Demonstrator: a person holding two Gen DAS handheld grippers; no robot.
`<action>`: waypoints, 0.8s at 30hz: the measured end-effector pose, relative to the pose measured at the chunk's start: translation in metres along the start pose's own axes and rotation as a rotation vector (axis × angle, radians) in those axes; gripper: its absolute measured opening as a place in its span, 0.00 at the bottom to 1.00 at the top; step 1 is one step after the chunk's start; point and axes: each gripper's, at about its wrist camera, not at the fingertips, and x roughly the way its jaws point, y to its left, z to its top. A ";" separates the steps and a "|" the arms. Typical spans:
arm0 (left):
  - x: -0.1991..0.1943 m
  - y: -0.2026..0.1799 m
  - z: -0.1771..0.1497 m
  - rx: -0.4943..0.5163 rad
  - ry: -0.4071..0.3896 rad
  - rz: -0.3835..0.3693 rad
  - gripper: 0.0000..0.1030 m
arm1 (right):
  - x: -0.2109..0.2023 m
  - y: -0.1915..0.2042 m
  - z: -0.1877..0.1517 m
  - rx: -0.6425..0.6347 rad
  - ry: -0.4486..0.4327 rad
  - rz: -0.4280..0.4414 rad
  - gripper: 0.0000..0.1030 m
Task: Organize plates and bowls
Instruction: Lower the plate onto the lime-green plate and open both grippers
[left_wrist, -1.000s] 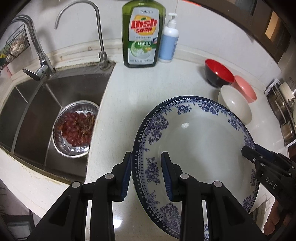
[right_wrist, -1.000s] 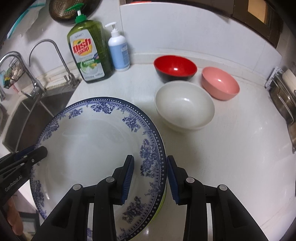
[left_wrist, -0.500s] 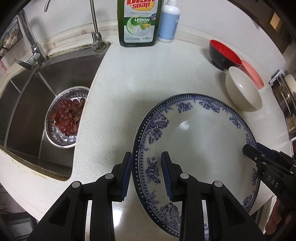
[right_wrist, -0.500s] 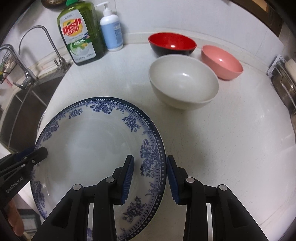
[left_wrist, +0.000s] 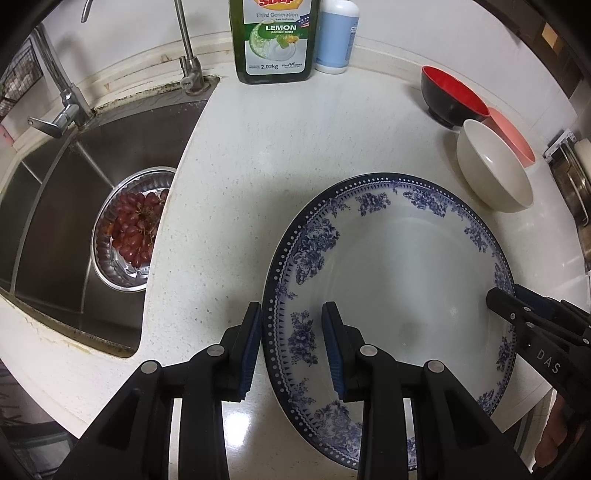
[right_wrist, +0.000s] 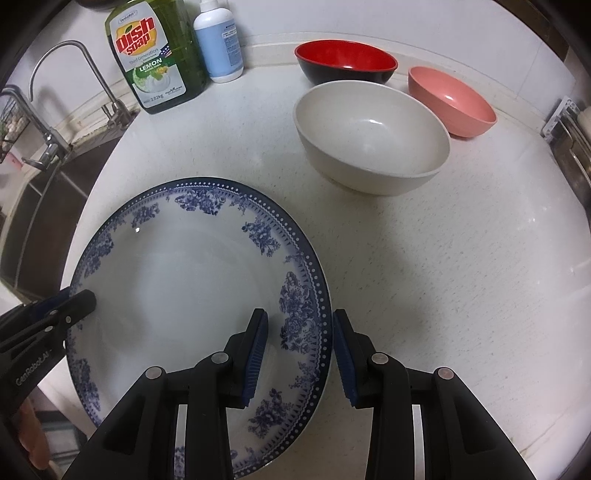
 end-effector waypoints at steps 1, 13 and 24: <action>0.000 -0.001 0.000 0.004 0.000 0.005 0.31 | 0.001 0.000 0.000 0.000 0.005 0.003 0.36; -0.007 -0.010 -0.001 0.036 -0.020 0.003 0.51 | 0.000 -0.005 -0.002 0.003 -0.001 0.032 0.37; -0.042 -0.044 0.023 0.134 -0.123 -0.032 0.58 | -0.032 -0.027 -0.001 0.030 -0.088 0.045 0.38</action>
